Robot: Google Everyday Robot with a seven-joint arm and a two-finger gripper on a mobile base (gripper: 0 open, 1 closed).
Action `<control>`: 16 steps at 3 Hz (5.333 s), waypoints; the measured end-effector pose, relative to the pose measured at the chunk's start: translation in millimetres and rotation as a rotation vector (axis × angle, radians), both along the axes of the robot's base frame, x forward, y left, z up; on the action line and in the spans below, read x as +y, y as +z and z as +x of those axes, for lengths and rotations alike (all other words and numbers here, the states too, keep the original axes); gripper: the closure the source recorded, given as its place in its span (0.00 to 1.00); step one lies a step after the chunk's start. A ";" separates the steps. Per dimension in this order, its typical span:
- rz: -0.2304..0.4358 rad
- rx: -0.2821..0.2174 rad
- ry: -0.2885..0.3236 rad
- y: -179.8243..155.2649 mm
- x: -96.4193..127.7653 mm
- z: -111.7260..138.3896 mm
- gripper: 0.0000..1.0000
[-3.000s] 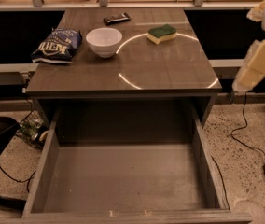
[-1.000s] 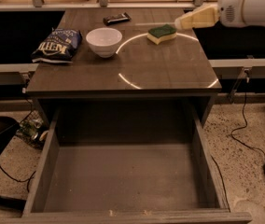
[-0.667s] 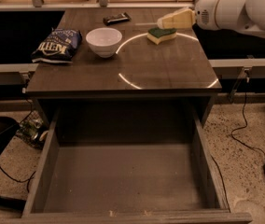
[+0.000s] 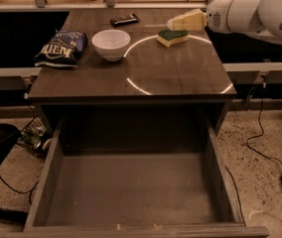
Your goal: Place sponge into top drawer
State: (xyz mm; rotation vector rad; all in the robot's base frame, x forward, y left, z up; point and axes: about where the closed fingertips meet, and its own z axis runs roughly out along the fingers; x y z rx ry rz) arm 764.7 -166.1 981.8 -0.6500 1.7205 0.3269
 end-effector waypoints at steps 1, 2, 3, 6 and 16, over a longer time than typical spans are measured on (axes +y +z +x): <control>-0.013 -0.029 0.015 -7.1 -4.3 21.9 0.00; -0.048 -0.047 0.020 -11.7 -10.8 41.5 0.00; -0.096 -0.049 0.012 -16.9 -14.8 53.2 0.00; -0.061 -0.020 -0.003 -60.7 -8.5 91.1 0.00; 0.038 0.157 0.054 -154.6 14.8 134.7 0.87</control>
Offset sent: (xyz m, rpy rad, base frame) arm 0.0635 -0.0259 -0.0137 -0.0930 -0.0716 0.0145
